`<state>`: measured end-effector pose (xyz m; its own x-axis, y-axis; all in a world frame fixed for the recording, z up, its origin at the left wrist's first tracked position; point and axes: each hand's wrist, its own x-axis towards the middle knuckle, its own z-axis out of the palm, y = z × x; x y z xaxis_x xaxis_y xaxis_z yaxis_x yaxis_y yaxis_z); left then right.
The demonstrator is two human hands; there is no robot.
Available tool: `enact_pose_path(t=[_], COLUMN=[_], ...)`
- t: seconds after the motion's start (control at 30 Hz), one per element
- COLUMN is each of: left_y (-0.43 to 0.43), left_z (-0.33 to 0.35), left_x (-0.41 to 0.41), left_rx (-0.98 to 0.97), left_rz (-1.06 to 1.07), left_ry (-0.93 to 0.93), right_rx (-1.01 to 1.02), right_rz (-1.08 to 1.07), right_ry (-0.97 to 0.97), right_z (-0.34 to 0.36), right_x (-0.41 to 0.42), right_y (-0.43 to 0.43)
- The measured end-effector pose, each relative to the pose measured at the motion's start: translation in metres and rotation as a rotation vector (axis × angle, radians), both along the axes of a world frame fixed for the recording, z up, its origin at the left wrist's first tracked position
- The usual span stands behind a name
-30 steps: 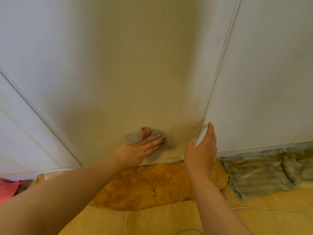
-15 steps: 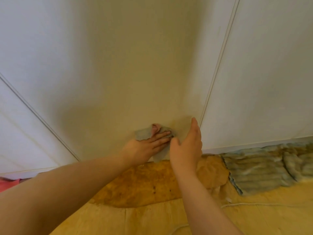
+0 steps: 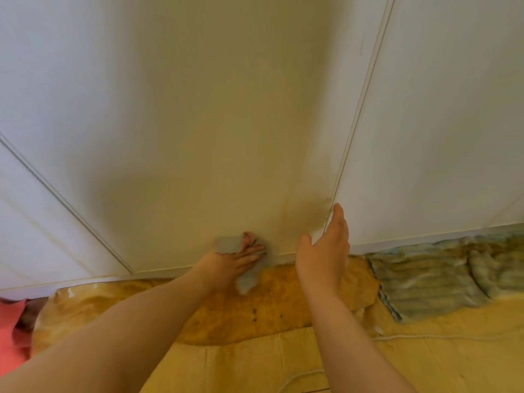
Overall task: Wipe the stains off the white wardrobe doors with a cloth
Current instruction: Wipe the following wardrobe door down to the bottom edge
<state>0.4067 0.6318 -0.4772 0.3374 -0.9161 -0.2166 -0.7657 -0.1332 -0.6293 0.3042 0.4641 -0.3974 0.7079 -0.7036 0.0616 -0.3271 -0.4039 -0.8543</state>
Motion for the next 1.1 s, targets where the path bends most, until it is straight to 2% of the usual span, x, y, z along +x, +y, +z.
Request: enact_pose_path(t=[0.07, 0.13, 0.23, 0.3, 0.37, 0.47, 0.53, 0.57, 0.7, 0.77, 0.87, 0.9, 0.93, 1.0, 1.1], left_y=[0.033, 0.048, 0.017, -0.02, -0.054, -0.068, -0.044, -0.028, 0.028, 0.016, -0.053, -0.068, -0.071, -0.047, 0.009], left_z=[-0.009, -0.004, -0.004, -0.002, -0.003, -0.002, -0.008, -0.006, -0.009, -0.004, -0.01, -0.01, -0.01, -0.011, -0.015], left_x=[0.008, 0.009, -0.001, -0.008, -0.016, -0.021, -0.013, -0.01, 0.006, 0.003, -0.012, -0.013, -0.015, -0.012, 0.005], left_rx=[-0.035, 0.015, 0.055, 0.173, 0.143, 0.183, 0.041, -0.002, 0.002, 0.042, -0.098, -0.073, -0.07, -0.111, -0.073], left_rz=[-0.019, 0.108, 0.059, 0.131, 0.163, 0.072, -0.032, -0.001, -0.07, -0.06, -0.133, -0.154, -0.086, 0.007, -0.025], left_ry=[-0.002, 0.085, 0.143, 0.174, 0.166, 0.113, 0.064, 0.043, -0.153, -0.052, -0.06, -0.107, -0.052, -0.001, 0.01], right_rx=[-0.003, 0.02, 0.044, 0.053, 0.059, 0.065, 0.061, 0.061, 0.091, 0.117, 0.098, 0.093, 0.093, 0.109, 0.113], right_rz=[-0.006, -0.033, -0.071, -0.069, -0.059, -0.027, 0.001, 0.003, -0.063, -0.08, -0.074, -0.079, -0.086, -0.089, -0.063], right_ry=[-0.01, -0.02, 0.013, 0.017, 0.009, -0.014, -0.022, -0.021, 0.015, 0.033, 0.016, 0.011, 0.009, 0.028, 0.032], right_z=[-0.002, -0.005, -0.008, -0.005, -0.003, 0.0, 0.0, 0.0, -0.008, -0.01, -0.01, -0.011, -0.012, -0.014, -0.014], right_x=[-0.002, -0.006, -0.01, -0.009, -0.007, -0.003, -0.003, -0.004, -0.012, -0.015, -0.013, -0.012, -0.01, -0.01, -0.011], right_y=[-0.008, -0.015, -0.019, -0.015, -0.009, 0.003, 0.005, 0.003, -0.019, -0.02, -0.017, -0.017, -0.018, -0.018, -0.017])
